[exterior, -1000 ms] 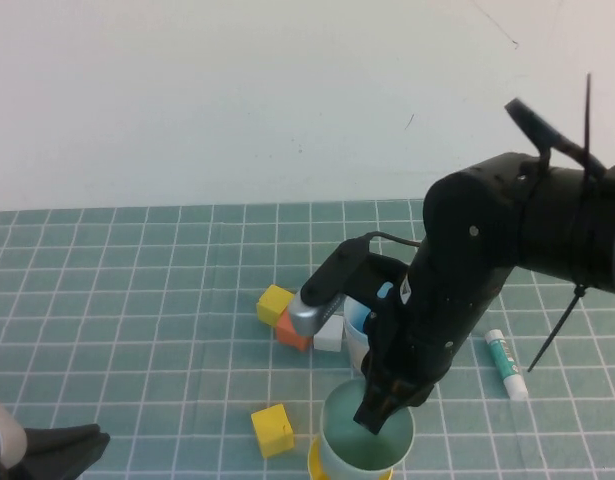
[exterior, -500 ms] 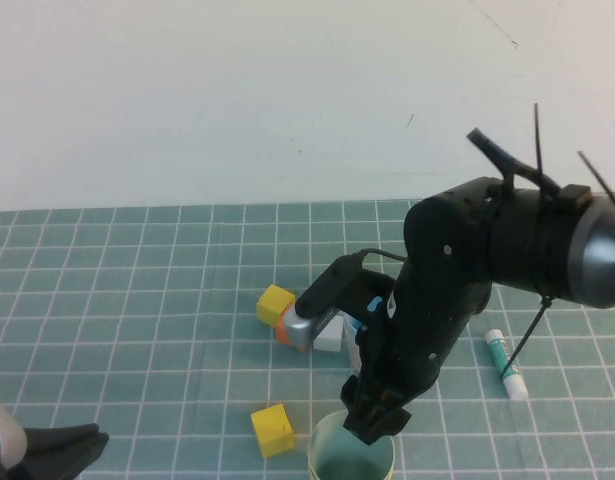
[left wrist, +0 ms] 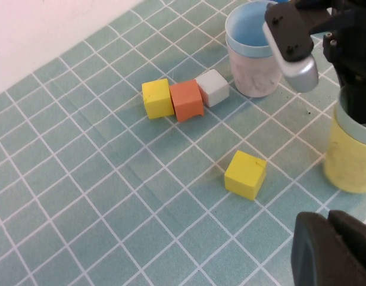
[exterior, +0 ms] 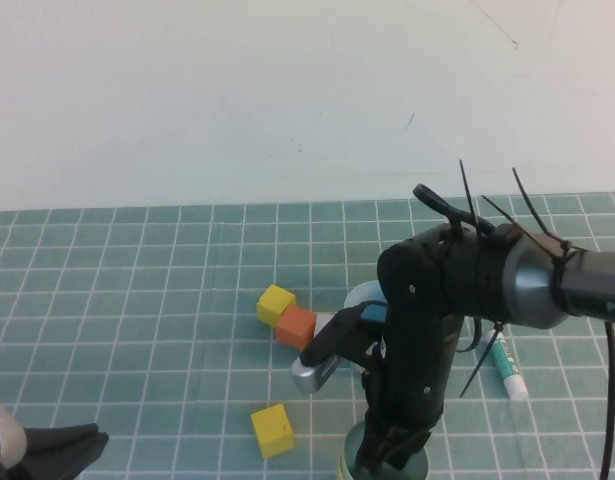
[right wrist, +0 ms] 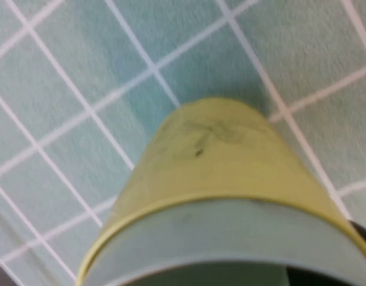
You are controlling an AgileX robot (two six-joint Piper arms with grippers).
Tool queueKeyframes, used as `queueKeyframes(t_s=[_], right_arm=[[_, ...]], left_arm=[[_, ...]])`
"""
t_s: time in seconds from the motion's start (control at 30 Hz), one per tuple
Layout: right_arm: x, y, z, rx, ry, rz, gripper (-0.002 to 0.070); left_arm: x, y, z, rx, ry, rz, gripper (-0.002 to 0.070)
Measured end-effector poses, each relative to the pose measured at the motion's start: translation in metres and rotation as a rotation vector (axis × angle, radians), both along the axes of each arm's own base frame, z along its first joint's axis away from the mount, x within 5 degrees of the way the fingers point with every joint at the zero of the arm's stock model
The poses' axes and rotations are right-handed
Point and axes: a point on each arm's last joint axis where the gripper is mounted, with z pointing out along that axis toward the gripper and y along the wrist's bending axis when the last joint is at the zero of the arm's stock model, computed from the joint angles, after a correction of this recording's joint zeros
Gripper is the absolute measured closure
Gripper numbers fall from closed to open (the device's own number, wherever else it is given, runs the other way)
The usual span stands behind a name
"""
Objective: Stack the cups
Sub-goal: Pick up the yellow cup, then place the yellow cup on the blue cup
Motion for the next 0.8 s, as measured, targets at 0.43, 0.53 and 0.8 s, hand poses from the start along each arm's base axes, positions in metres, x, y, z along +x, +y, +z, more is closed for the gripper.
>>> queueKeyframes(t_s=[0.43,0.53,0.8], right_arm=[[0.024,-0.020,0.148,-0.101,-0.417,0.085,0.0633],[0.037,-0.021,0.171,-0.086,-0.519,0.057,0.0633],[0.080,-0.031,0.148,-0.106,-0.496,-0.063,0.0633]], left_arm=[[0.000,0.000,0.000,0.000,0.000,0.000,0.0677],[0.000,0.000,0.000,0.000,0.000,0.000,0.0677],[0.000,0.000,-0.009,0.011,0.018,0.000,0.0677]])
